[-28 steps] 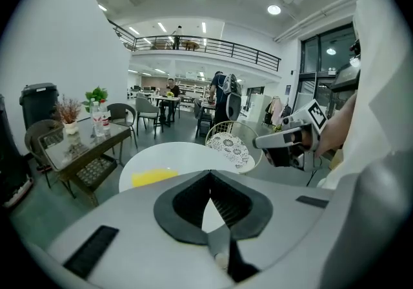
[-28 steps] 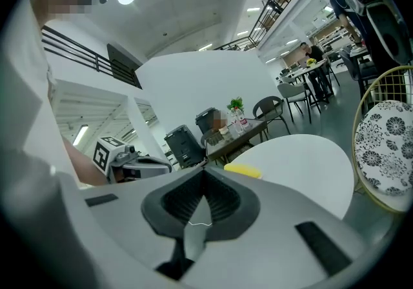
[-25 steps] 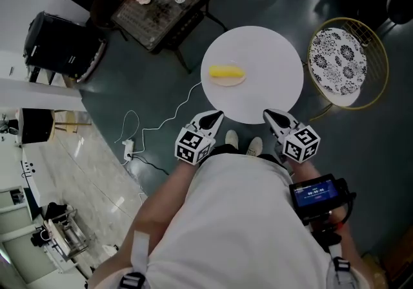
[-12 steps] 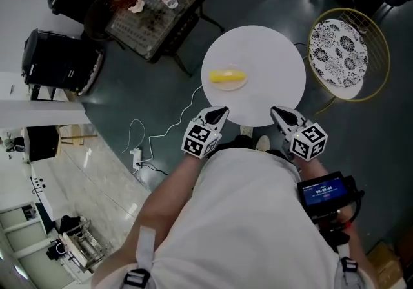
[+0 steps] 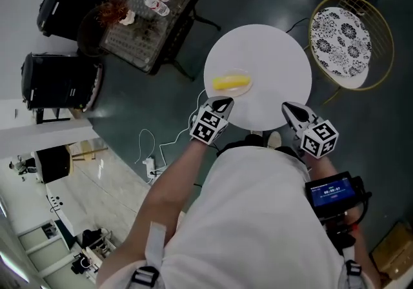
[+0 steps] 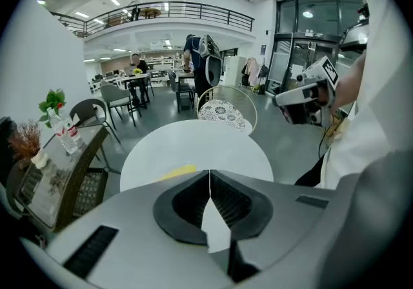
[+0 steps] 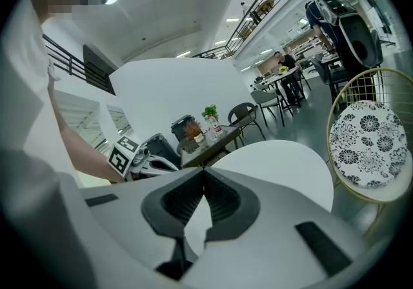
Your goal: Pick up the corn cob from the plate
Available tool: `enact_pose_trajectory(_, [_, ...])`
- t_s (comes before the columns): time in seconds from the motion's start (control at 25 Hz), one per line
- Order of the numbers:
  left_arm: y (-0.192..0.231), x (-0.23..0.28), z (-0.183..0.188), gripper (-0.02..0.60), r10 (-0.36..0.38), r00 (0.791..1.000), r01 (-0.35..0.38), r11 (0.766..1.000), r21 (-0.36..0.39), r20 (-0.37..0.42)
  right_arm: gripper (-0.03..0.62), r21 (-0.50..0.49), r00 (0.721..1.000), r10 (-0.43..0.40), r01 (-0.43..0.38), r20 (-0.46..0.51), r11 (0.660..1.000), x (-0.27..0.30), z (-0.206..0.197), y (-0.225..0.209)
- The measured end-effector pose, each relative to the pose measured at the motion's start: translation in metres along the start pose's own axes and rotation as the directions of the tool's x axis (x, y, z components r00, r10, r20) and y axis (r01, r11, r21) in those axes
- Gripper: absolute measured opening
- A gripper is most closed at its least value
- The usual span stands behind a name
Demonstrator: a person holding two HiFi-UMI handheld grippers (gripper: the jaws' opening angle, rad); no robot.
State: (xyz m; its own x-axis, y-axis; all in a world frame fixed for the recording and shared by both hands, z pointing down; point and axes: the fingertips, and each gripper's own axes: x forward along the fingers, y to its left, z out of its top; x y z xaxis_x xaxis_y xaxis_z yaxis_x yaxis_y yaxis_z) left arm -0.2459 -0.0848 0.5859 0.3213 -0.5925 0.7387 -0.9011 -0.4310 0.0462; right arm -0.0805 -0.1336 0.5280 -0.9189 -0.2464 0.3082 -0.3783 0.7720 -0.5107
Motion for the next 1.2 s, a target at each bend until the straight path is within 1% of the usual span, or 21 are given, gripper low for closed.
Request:
enact_pose_trajectory(0.2, [0.021, 0.029, -0.018, 0.01, -0.042, 0.994, 0.053, 0.993, 0.107, -0.102, 0.008, 0.035, 0.998, -0.059, 0.058, 0.019, 0.998, 0.009, -0.003, -0.013])
enact_pose_trajectory(0.36, [0.034, 0.046, -0.023, 0.011, -0.07, 0.984, 0.097, 0.983, 0.156, -0.165, 0.008, 0.055, 0.995, -0.101, 0.099, 0.028, 0.994, 0.013, -0.004, -0.02])
enact_pose_trajectory(0.52, [0.044, 0.059, -0.032, 0.011, -0.098, 0.966, 0.151, 0.965, 0.215, -0.239, 0.008, 0.08, 0.99, -0.138, 0.134, 0.039, 0.988, 0.014, -0.005, -0.023])
enact_pose_trajectory(0.72, [0.061, 0.07, -0.034, 0.012, -0.105, 0.945, 0.197, 0.938, 0.286, -0.31, 0.008, 0.107, 0.982, -0.185, 0.179, 0.049, 0.978, 0.014, -0.008, -0.024])
enact_pose_trajectory(0.8, [0.066, 0.074, -0.034, 0.06, -0.105, 0.937, 0.214, 0.927, 0.308, -0.334, 0.008, 0.117, 0.978, -0.202, 0.195, 0.054, 0.974, 0.014, -0.009, -0.025])
enact_pose_trajectory(0.88, [0.068, 0.079, -0.034, 0.091, -0.107, 0.924, 0.238, 0.912, 0.334, -0.366, 0.008, 0.127, 0.974, -0.218, 0.209, 0.062, 0.97, 0.012, -0.008, -0.027])
enact_pose_trajectory(0.96, [0.069, 0.087, -0.036, 0.133, -0.106, 0.907, 0.268, 0.892, 0.364, -0.408, 0.008, 0.133, 0.971, -0.231, 0.221, 0.065, 0.966, 0.011, -0.008, -0.03])
enact_pose_trajectory(1.04, [0.069, 0.094, -0.04, 0.21, -0.103, 0.886, 0.303, 0.867, 0.396, -0.453, 0.008, 0.134, 0.968, -0.244, 0.234, 0.063, 0.963, 0.009, -0.01, -0.03])
enact_pose_trajectory(1.08, [0.069, 0.097, -0.042, 0.238, -0.103, 0.876, 0.32, 0.855, 0.408, -0.472, 0.008, 0.135, 0.966, -0.251, 0.241, 0.061, 0.961, 0.009, -0.011, -0.03])
enact_pose_trajectory(1.12, [0.07, 0.1, -0.043, 0.26, -0.104, 0.867, 0.336, 0.845, 0.416, -0.488, 0.008, 0.138, 0.965, -0.257, 0.247, 0.059, 0.959, 0.008, -0.012, -0.03])
enact_pose_trajectory(1.2, [0.071, 0.107, -0.046, 0.267, -0.111, 0.85, 0.36, 0.836, 0.415, -0.515, 0.008, 0.145, 0.961, -0.271, 0.26, 0.058, 0.955, 0.006, -0.014, -0.032])
